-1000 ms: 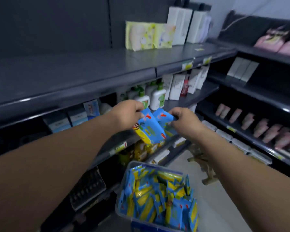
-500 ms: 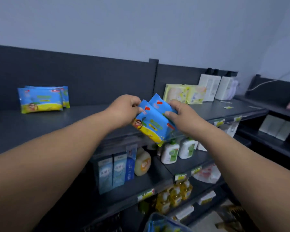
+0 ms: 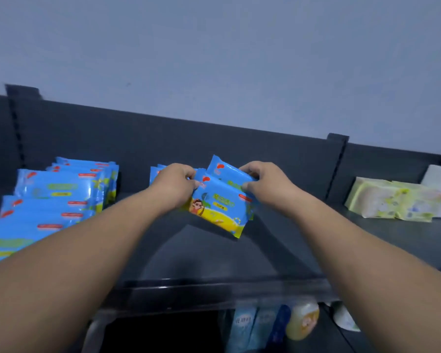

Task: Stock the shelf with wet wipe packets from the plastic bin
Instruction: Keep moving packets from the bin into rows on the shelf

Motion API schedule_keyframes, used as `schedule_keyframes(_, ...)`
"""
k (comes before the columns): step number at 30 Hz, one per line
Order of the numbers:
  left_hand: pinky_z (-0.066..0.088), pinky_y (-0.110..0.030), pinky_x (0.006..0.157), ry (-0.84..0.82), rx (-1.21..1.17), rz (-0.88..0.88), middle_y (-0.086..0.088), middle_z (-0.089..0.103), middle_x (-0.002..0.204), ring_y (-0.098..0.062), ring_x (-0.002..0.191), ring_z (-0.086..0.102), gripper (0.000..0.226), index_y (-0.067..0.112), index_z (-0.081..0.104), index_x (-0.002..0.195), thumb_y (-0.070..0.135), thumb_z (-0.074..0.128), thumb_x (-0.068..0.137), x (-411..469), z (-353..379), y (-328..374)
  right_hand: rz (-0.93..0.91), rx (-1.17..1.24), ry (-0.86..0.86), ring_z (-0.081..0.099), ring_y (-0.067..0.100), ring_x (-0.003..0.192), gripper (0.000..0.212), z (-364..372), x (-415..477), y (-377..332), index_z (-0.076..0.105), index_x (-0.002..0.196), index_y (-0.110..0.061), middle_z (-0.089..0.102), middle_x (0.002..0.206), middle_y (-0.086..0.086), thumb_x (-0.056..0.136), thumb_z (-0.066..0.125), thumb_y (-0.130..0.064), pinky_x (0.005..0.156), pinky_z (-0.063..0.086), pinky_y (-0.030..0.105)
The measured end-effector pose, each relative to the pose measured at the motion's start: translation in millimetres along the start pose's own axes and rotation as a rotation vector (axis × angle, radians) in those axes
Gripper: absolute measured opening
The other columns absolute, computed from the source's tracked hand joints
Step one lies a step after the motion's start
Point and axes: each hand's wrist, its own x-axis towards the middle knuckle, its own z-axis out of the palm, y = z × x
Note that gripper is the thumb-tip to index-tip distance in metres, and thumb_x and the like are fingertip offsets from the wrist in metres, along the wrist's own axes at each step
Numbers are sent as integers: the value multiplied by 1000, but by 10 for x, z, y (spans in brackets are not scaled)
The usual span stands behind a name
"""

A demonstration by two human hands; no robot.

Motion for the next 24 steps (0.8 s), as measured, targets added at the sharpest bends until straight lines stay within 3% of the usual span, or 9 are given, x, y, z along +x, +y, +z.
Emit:
schedule_keyframes(3,33,-26,52,62,42,-72,1,45,62,-19,59,40,34,11,46,61,19,67,87,129,-158,-254,-44,-48,-4,67,15,86,22,273,316,-63,68,98,-22,68,94,-2,88,57,-5,76,58,35)
schedule_keyframes(5,50,-34,64,96,57,-125,-6,56,71,-26,66,52,23,5,56,69,17,66,86,220,-216,-431,-60,-63,-20,63,14,85,22,449,480,-106,67,97,-22,67,93,-3,90,54,-6,75,55,32)
schedule_keyframes(7,56,-43,75,123,67,-194,-9,62,78,-26,70,55,13,6,61,74,10,61,86,288,-262,-572,-58,-52,-53,62,16,83,25,615,612,-142,68,99,-21,66,94,-1,92,49,-5,72,53,32)
schedule_keyframes(9,54,-41,67,145,84,-249,-6,58,75,-23,68,50,21,12,55,67,3,55,86,356,-285,-677,-51,-59,-78,63,19,86,28,757,732,-170,69,103,-18,67,99,2,93,46,-4,73,54,33)
schedule_keyframes(12,40,-29,57,166,133,-302,-5,52,68,-24,68,47,29,12,45,62,-1,50,87,439,-308,-733,-17,-21,-110,65,21,87,31,932,884,-189,69,103,-16,66,105,8,93,42,-2,70,58,30)
schedule_keyframes(16,36,-28,56,148,158,-358,-6,47,68,-24,68,45,20,8,51,73,-5,43,86,532,-310,-740,-12,-36,-113,65,16,83,27,1057,1035,-186,66,104,-19,65,109,5,94,46,-5,60,50,20)
schedule_keyframes(18,38,-31,62,133,147,-385,-7,48,71,-26,72,46,18,7,54,81,-6,42,86,573,-299,-762,-6,-37,-116,66,19,89,21,1098,1102,-157,65,100,-20,67,107,4,93,50,-7,70,54,26)
schedule_keyframes(21,39,-32,61,133,104,-421,-9,49,71,-25,68,46,17,6,52,79,-6,41,86,631,-271,-809,9,-36,-123,66,20,94,19,1147,1165,-107,65,92,-23,68,104,3,92,53,-7,85,55,35)
schedule_keyframes(24,53,-34,72,128,50,-448,-13,61,86,-30,80,59,20,1,60,91,-4,42,87,689,-245,-841,17,14,-112,64,15,88,20,1146,1190,-58,66,95,-21,64,105,1,93,55,-5,85,55,30)
